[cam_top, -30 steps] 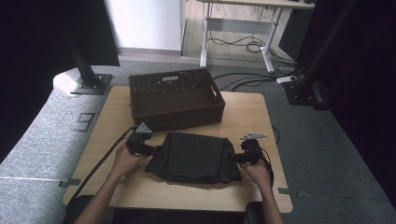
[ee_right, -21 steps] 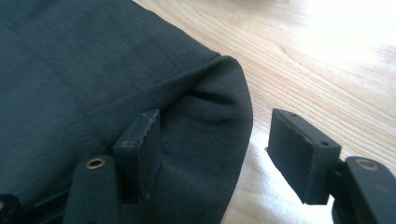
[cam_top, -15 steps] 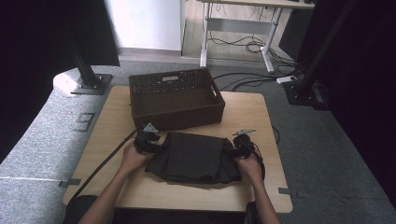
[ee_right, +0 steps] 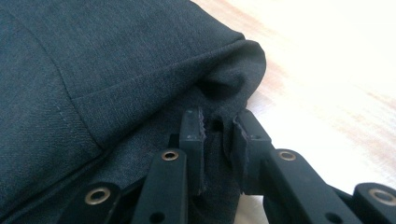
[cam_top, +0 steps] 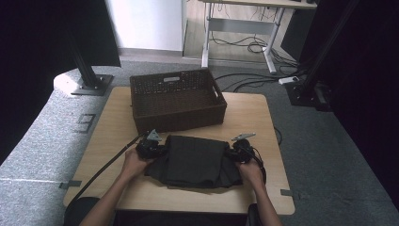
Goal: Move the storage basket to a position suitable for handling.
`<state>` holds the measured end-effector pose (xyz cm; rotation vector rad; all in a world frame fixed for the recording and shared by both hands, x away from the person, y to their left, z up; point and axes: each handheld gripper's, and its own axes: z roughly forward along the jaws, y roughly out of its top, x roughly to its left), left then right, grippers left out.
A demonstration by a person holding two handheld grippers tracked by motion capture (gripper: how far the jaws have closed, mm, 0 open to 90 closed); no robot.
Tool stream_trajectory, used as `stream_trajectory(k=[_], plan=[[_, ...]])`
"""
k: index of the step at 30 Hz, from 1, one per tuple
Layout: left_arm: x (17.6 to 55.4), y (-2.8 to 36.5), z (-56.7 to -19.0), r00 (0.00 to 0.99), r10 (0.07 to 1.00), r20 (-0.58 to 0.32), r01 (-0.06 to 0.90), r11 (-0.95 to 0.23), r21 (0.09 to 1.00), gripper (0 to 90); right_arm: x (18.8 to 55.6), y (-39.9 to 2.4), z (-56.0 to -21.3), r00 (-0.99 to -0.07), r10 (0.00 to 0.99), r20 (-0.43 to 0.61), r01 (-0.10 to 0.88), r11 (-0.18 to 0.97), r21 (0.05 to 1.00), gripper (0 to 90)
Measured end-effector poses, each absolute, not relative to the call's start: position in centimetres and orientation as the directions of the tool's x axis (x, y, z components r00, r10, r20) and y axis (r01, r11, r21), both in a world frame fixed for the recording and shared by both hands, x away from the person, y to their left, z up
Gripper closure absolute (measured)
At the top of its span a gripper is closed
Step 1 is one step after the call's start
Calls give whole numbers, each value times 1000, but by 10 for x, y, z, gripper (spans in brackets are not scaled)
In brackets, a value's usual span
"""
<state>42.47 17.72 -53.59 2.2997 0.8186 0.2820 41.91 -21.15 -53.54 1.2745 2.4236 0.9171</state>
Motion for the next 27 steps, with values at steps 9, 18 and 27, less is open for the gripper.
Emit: stream_trajectory(k=[9,18,27], plan=[[389,191,-533,787,616,-14,483,-603,635,768,393,-200,-535,-632,771,77,631,456,628,728],[352,208,-532,789,614,-34,496,-603,625,760,365,-189,-535,-690,719,80,593,498,632,721],[322,218,-532,786,616,-45,503,-596,626,741,339,-181,-535,-728,681,78,564,530,633,709]])
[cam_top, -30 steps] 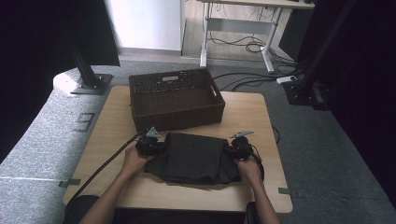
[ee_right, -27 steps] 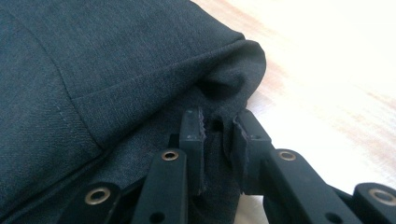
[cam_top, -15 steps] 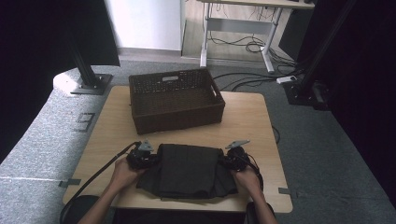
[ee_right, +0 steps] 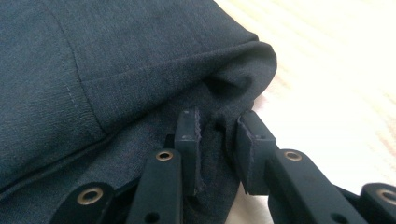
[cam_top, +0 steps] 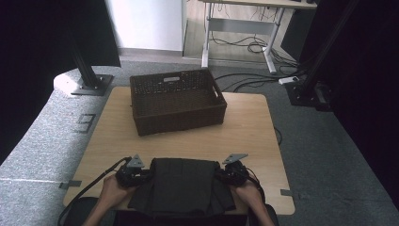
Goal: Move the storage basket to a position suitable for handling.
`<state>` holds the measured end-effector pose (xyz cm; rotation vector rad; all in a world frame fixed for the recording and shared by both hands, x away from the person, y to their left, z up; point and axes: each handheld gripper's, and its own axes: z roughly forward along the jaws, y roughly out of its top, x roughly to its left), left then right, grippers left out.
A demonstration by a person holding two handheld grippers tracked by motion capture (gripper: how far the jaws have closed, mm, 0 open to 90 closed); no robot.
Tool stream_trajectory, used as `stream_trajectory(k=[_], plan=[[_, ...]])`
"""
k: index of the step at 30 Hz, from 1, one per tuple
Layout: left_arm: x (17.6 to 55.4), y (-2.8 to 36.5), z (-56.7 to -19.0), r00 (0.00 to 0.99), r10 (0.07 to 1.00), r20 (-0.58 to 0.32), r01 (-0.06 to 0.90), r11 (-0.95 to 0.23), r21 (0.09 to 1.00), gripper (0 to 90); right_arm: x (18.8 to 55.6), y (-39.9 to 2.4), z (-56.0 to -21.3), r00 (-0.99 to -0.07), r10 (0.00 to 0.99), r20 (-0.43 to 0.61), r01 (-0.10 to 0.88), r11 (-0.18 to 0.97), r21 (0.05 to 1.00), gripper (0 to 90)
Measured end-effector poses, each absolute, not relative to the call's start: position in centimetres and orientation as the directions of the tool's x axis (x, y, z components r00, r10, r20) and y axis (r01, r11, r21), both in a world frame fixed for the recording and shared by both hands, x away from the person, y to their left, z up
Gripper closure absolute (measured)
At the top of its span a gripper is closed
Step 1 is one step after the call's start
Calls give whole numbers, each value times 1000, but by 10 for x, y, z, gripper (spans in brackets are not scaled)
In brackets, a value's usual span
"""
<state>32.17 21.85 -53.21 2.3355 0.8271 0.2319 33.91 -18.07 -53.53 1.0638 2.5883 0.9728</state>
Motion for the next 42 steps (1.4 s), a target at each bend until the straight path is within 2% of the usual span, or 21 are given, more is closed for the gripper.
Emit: stream_trajectory(k=[10,13,16,20,23,27,29,32,35,37,42], plan=[[297,221,-533,782,621,-53,507,-585,633,730,319,-178,-535,-745,662,82,553,543,632,699],[300,222,-533,781,622,-59,513,-584,629,680,319,-177,-535,-744,663,84,556,544,629,684],[307,226,-530,774,629,-75,526,-572,629,546,321,-178,-533,-740,668,81,563,548,619,603],[318,232,-522,752,652,-97,537,-521,664,374,326,-184,-530,-744,665,67,547,547,634,444],[326,236,-515,739,665,-107,544,-495,678,284,330,-191,-526,-726,686,44,541,532,652,338],[338,236,-510,726,685,-60,535,-507,676,174,337,-202,-522,-681,732,7,554,510,658,236],[346,237,-508,715,698,-48,538,-505,675,142,341,-210,-521,-655,755,-1,560,487,671,200],[358,238,-505,700,711,-69,559,-484,673,140,344,-221,-522,-617,787,5,577,448,684,135],[369,238,-500,687,722,-82,574,-469,671,122,345,-230,-526,-576,817,0,596,420,685,116],[376,239,-496,678,732,-64,572,-471,671,99,346,-236,-530,-551,834,-6,601,402,691,3],[391,239,-484,664,747,-34,573,-479,665,46,348,-246,-539,-509,861,-9,623,375,687,0]])
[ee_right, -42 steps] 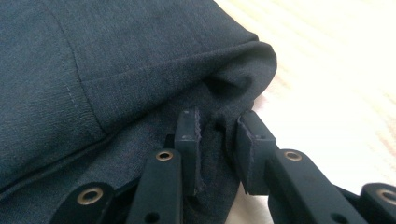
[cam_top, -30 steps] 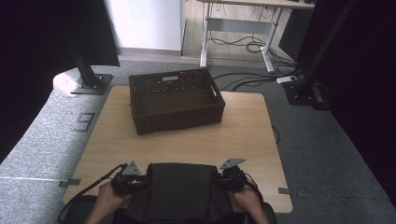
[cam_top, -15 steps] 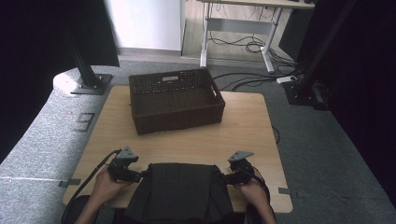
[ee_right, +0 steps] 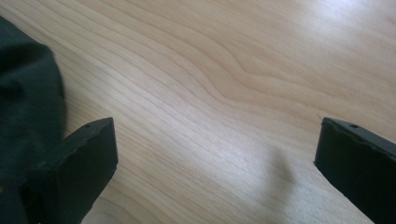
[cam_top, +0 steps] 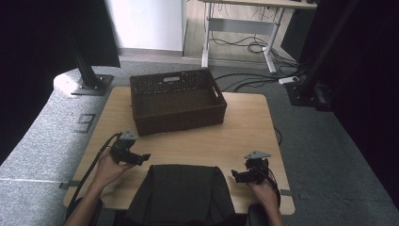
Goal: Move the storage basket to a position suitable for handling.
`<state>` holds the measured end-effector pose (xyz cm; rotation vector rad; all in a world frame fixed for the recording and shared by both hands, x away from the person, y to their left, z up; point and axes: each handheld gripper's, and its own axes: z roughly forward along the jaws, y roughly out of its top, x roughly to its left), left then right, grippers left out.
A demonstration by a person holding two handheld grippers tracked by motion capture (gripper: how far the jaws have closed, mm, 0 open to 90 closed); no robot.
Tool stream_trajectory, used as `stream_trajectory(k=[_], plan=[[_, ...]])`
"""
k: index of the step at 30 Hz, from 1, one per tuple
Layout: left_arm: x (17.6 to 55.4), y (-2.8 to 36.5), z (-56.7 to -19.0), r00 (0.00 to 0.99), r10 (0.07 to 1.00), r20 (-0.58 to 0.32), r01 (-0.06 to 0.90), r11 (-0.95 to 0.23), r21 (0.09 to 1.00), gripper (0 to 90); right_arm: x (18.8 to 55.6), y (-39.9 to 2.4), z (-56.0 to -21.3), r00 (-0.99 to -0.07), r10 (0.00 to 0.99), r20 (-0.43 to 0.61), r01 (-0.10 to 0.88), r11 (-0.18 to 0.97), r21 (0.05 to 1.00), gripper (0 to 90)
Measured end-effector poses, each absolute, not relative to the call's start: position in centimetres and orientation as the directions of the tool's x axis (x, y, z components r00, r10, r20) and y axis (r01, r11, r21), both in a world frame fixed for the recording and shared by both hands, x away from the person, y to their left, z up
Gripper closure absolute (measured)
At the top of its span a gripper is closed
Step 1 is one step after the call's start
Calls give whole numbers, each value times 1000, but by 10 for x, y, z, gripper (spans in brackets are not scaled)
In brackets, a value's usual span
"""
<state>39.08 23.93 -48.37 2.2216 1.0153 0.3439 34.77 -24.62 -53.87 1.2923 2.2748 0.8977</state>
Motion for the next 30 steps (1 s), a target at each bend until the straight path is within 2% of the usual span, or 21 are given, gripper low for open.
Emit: stream_trajectory(k=[6,8,13,21,24,30], plan=[[407,241,-469,657,753,-43,577,-465,671,0,350,-253,-550,-478,878,-28,651,375,660,0],[413,242,-464,654,755,-47,579,-459,674,0,351,-257,-553,-466,885,9,655,338,676,0],[423,245,-448,639,768,-38,575,-445,687,4,350,-258,-557,-431,902,9,637,297,711,0],[444,249,-417,620,784,-22,565,-427,706,74,349,-258,-558,-427,904,9,633,292,717,0],[454,249,-405,607,794,-9,563,-422,710,146,349,-258,-558,-428,904,8,632,293,717,0],[480,253,-385,574,818,25,566,-418,711,220,349,-258,-558,-426,904,9,633,291,717,0]])
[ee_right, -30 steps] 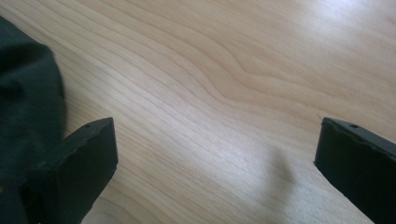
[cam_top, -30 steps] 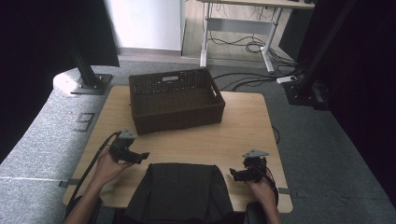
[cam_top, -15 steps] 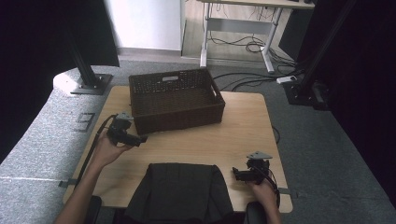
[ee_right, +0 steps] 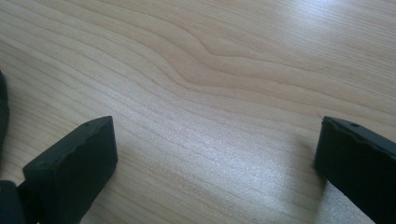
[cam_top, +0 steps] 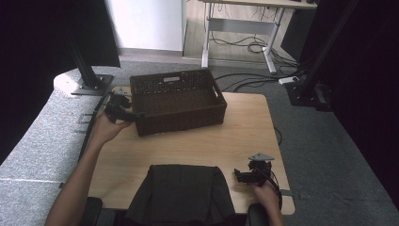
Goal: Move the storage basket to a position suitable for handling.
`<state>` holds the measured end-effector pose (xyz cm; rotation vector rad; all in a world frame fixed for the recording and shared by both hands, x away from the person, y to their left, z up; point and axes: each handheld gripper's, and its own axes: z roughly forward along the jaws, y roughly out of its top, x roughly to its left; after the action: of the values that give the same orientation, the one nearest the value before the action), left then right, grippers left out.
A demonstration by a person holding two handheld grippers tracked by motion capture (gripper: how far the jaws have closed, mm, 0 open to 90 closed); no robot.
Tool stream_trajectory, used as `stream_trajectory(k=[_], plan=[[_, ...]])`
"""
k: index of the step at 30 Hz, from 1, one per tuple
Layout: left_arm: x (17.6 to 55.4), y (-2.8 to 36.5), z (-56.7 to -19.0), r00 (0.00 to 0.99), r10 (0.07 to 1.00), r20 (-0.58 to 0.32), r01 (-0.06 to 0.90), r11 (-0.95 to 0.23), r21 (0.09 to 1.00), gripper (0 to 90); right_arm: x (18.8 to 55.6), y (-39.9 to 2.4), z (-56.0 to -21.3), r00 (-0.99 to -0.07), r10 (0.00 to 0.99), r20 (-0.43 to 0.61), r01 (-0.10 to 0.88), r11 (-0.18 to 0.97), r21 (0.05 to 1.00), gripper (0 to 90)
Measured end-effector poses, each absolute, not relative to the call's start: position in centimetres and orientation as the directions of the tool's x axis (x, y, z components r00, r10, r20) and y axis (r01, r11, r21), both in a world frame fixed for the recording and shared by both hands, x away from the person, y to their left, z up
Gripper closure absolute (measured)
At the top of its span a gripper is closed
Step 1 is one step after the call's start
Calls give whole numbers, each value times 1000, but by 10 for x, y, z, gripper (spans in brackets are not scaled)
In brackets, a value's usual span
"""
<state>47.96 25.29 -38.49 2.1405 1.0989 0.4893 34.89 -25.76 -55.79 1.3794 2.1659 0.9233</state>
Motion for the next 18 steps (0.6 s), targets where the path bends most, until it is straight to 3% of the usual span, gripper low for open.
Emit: stream_trajectory(k=[8,18], plan=[[512,263,-393,499,866,27,608,-372,701,361,348,-257,-558,-427,904,8,632,292,718,0],[532,258,-423,442,896,38,671,-358,649,464,347,-256,-558,-431,902,8,631,295,718,0]])
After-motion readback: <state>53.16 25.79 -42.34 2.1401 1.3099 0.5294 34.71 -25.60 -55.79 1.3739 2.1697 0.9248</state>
